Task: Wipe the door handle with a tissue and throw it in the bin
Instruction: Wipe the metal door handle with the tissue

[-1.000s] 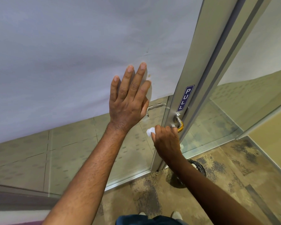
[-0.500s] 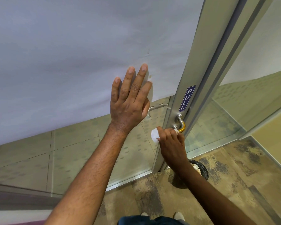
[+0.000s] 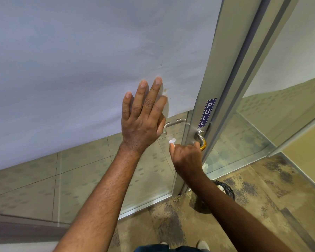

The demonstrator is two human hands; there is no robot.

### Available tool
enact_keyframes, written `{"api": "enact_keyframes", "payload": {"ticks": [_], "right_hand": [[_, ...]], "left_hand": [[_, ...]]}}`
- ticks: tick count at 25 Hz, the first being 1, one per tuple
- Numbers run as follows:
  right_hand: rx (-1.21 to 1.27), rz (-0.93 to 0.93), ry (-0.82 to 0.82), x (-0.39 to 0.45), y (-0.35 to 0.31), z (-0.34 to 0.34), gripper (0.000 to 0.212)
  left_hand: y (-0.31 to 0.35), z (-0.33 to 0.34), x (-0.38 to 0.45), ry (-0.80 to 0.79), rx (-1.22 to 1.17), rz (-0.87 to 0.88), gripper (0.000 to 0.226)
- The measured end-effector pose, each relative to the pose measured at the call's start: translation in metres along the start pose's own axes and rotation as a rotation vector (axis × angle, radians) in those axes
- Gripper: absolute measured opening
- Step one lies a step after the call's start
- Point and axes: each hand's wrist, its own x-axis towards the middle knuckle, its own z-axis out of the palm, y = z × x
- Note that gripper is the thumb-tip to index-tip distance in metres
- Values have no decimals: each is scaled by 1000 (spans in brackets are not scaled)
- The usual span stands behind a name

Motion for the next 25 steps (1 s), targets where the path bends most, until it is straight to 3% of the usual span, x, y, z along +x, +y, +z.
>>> {"api": "enact_keyframes", "payload": {"ticks": [4, 7, 9, 13, 17, 22, 25], "right_hand": [[113, 1, -100, -32, 13, 5, 22], [152, -85, -55, -56, 43, 6, 49], [126, -72, -56, -54, 51, 5, 54], [56, -103, -148, -23, 51, -10, 17], [69, -195, -292, -8, 57, -19, 46], [-52, -69, -106, -6, 31, -18, 57], [109, 119, -97, -14, 4, -12, 39]], "left_hand": [[1, -1, 0, 2, -10, -13, 37], [1, -1, 0, 10, -14, -9, 38], [1, -1, 0, 14, -15, -11, 39], [2, -2, 1, 13, -17, -8, 40], [2, -2, 1, 17, -9, -10, 41], [6, 0, 2, -1, -15, -5, 40], [2, -1, 1, 13, -4, -10, 40]]}}
